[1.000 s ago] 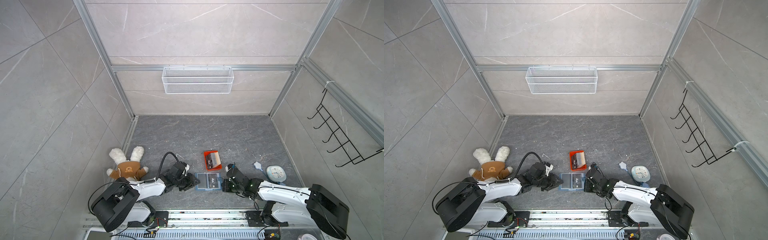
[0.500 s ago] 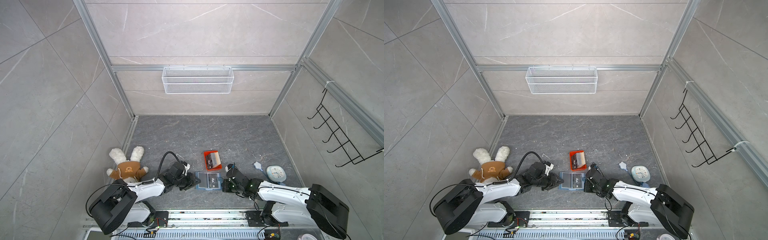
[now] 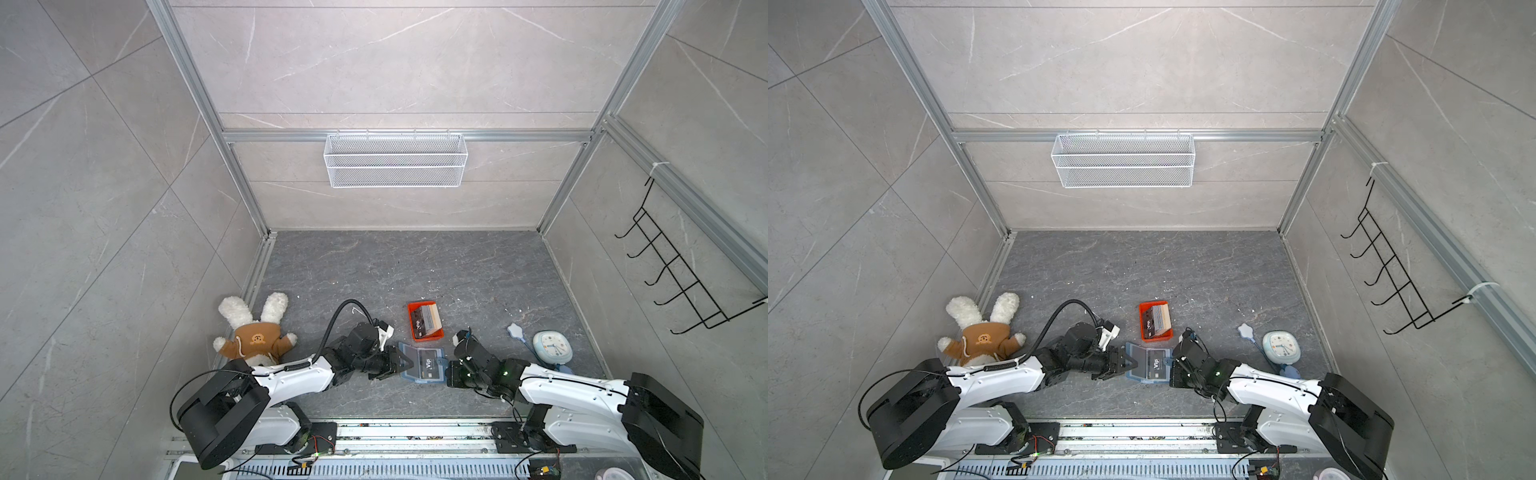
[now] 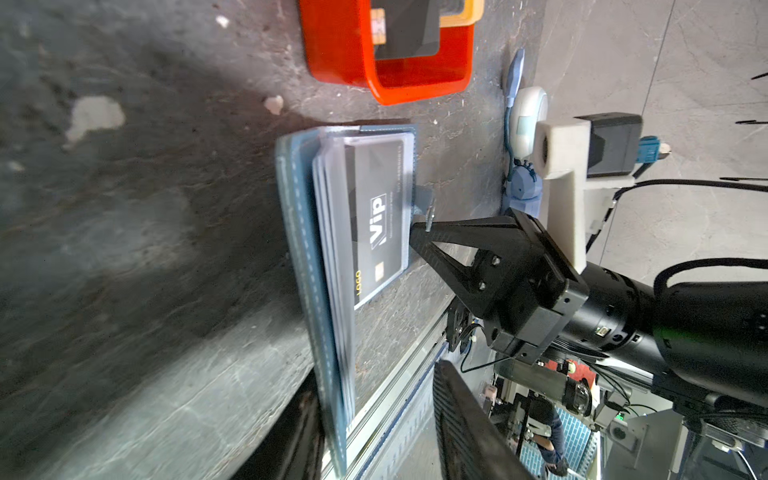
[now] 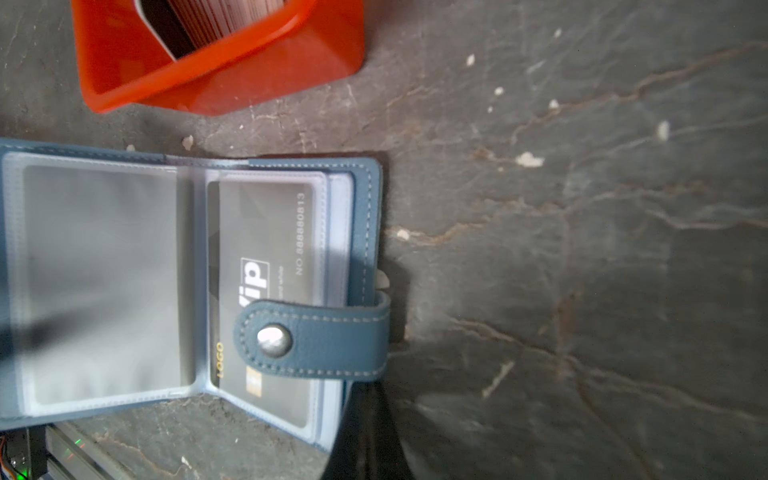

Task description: Put the credit cards into the card holder

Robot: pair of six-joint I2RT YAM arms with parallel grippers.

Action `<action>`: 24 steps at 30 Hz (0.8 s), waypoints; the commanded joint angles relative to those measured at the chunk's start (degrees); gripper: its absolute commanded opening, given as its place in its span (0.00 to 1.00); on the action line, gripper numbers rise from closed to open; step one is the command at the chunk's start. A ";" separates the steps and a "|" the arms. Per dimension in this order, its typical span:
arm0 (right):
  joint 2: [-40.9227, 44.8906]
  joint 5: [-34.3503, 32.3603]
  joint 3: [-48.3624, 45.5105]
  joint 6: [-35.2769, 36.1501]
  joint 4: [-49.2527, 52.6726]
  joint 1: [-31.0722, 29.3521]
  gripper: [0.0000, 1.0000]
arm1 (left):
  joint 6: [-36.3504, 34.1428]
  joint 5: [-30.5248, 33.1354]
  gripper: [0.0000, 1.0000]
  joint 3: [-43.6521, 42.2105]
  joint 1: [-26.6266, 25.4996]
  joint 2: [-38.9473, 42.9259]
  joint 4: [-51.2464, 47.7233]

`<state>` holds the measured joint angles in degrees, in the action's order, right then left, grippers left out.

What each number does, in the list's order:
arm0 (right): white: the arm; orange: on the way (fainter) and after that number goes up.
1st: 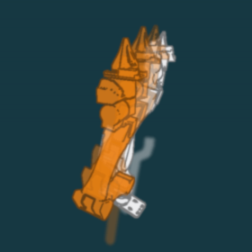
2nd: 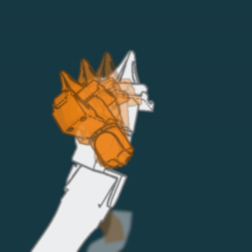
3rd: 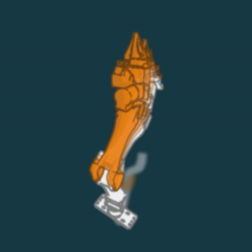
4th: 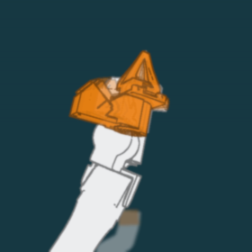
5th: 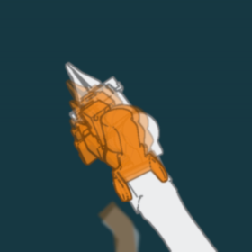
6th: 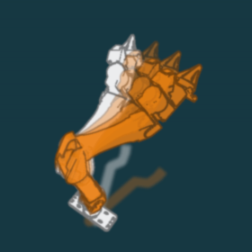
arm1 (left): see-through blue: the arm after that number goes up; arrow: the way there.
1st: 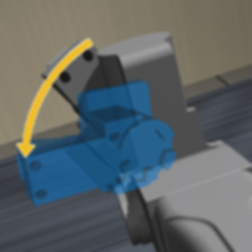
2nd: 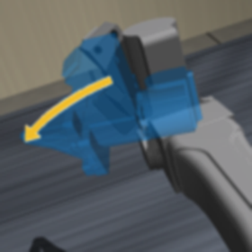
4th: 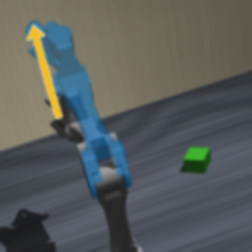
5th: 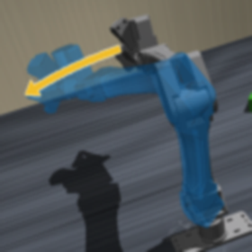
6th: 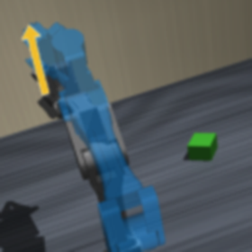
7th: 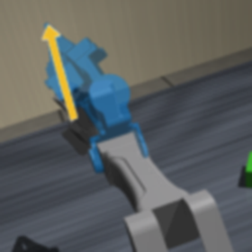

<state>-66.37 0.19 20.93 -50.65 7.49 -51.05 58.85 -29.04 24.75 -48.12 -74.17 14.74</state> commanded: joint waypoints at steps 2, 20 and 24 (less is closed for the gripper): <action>0.45 -0.63 -0.59 -0.61 3.85 -0.47 0.03 | -1.97 -0.52 0.44 2.57 -0.97 -0.16 0.03; 0.14 -0.40 0.34 0.02 4.79 -0.53 0.03 | -2.47 0.38 0.51 9.12 -5.34 -7.52 1.88; 1.27 -0.63 0.09 -0.32 4.99 -0.49 0.03 | -1.55 0.85 0.52 10.41 -6.75 -10.45 3.85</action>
<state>-66.02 0.19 20.99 -50.63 8.21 -51.07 57.91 -28.64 33.15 -53.95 -83.20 15.75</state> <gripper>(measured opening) 0.050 0.516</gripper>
